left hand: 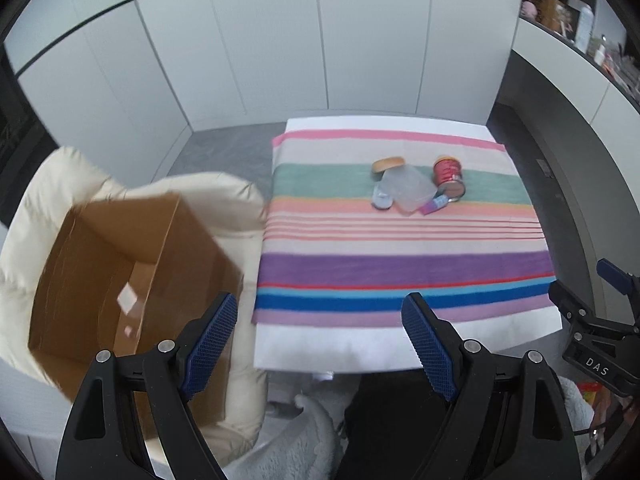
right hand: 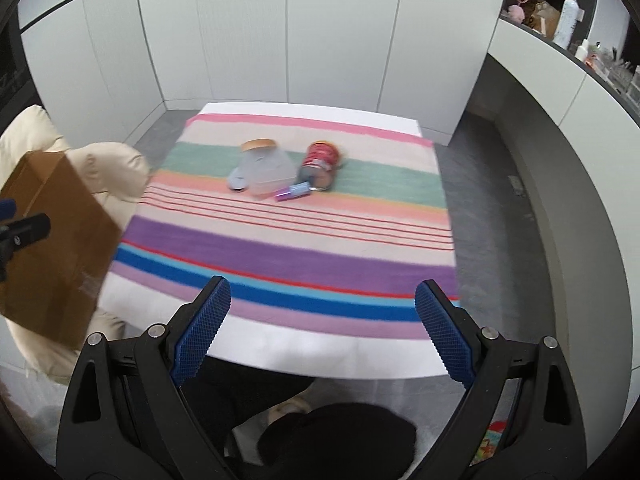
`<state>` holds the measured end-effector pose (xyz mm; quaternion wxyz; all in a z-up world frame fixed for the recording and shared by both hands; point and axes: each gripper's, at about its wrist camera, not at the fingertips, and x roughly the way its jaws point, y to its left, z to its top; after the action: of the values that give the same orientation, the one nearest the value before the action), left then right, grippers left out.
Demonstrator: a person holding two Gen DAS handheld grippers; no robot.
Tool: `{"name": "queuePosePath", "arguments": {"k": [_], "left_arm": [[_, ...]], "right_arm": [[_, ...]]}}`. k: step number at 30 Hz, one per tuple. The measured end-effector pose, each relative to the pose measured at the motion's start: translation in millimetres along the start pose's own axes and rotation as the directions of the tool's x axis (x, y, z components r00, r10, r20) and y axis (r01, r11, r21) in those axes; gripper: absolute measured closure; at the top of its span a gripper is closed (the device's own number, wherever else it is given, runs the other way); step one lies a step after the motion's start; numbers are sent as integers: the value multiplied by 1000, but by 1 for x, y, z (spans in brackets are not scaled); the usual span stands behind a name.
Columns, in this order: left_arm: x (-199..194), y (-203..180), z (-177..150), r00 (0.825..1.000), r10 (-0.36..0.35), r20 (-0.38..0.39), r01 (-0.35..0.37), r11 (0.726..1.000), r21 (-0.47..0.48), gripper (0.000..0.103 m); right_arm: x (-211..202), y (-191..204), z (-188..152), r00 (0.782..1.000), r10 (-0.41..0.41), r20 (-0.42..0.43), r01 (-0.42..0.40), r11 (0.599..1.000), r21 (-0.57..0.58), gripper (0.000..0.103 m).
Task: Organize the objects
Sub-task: 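Withdraw both tools from the box back toward the striped cloth, then grasp the clear plastic case with the left tool while the right tool grasps the red can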
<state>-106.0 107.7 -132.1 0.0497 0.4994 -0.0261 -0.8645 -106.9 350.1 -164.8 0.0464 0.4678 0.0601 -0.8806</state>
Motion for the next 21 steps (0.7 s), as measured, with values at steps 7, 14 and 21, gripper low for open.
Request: {"name": "queuePosePath", "arguments": {"k": [7,14,21], "left_arm": [[21,-18,30,1000,-18,24,17,999,41,16],[84,-33,63,1000,6,-10,-5,997,83,15],[155,-53,88,997,-52,-54,56,996,69,15]], "right_arm": [[32,-23,11,1000,15,-5,-15,1000,28,8],[85,-27,35,999,44,-17,-44,999,14,8],[148,-28,64,995,95,-34,-92,993,72,8]]}}
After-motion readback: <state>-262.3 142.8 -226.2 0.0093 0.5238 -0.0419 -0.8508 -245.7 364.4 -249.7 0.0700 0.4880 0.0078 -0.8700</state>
